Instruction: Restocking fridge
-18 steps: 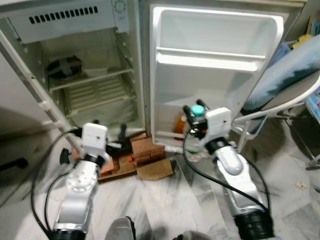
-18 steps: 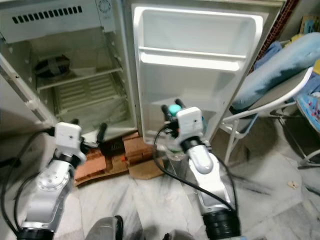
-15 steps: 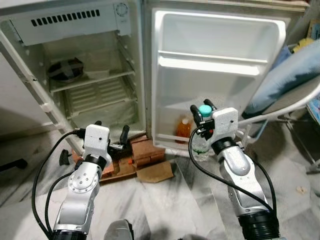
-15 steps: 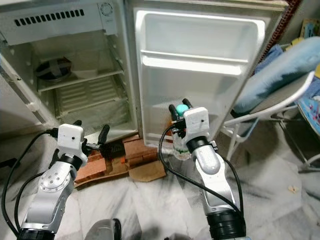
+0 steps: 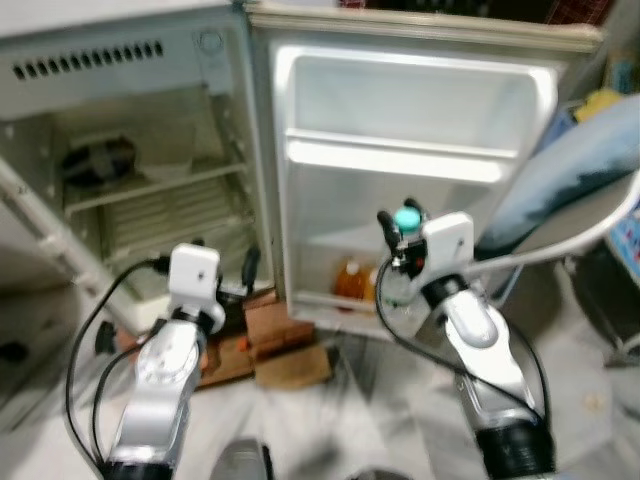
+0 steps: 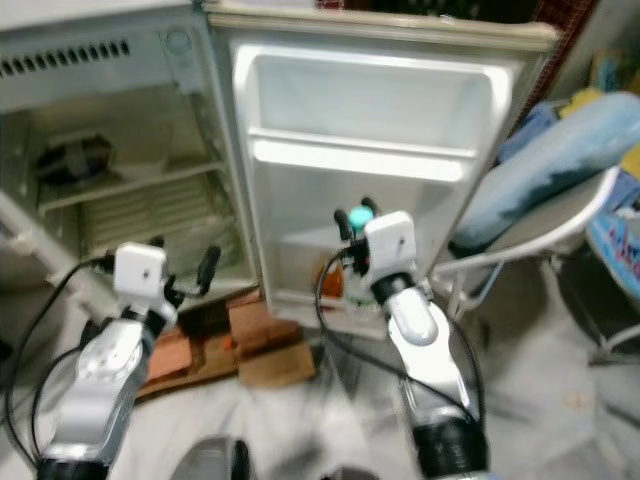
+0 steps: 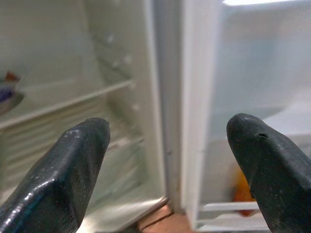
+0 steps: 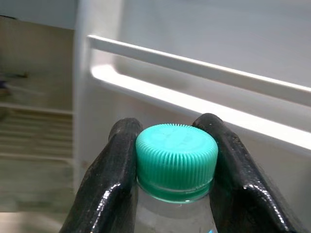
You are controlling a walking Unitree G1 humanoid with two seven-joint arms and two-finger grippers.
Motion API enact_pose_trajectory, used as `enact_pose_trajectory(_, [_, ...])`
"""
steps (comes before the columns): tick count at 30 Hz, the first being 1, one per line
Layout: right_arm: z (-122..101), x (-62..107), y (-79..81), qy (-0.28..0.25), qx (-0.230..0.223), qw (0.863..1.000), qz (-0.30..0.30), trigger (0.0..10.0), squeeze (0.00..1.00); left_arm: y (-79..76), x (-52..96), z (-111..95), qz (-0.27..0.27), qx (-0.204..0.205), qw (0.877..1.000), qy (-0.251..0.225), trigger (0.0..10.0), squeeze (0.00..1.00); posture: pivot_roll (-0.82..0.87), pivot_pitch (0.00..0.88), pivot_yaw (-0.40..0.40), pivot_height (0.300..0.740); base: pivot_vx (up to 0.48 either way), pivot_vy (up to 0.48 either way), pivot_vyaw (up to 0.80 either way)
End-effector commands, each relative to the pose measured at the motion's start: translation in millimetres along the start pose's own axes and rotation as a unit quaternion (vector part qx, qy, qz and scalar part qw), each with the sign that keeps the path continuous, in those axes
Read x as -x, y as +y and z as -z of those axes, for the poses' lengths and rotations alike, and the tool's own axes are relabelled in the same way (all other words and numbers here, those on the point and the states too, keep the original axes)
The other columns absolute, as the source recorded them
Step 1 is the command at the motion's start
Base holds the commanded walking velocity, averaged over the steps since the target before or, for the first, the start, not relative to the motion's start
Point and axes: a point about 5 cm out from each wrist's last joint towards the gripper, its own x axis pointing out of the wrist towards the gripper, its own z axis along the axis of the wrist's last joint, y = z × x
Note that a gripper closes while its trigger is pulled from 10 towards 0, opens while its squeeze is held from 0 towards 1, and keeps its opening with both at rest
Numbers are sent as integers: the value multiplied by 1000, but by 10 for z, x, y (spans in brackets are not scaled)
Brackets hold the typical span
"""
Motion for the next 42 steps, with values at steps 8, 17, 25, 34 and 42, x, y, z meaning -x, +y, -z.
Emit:
enact_pose_trajectory(8, [-21,12,-16,-2,5,1000,-1,10000,0,-18,3,20,3,1,1000,13,10000,0,64,108,-64,740,0,450,0])
enact_pose_trajectory(17, [-12,24,17,-1,3,1000,-4,10000,0,-21,-4,25,7,-4,1000,19,10000,0,63,111,-60,740,0,480,0])
enact_pose_trajectory(25, [-23,76,-169,-2,27,999,45,10000,0,-2,144,44,6,-5,999,31,10000,0,63,107,-59,740,0,115,0])
enact_pose_trajectory(34, [38,281,-457,27,42,993,110,10000,0,61,393,149,0,-7,999,52,10000,0,67,111,-63,740,0,0,0])
enact_pose_trajectory(42, [106,309,-516,45,25,989,140,10000,0,58,340,113,2,-4,999,47,10000,0,72,108,-58,740,0,0,0])
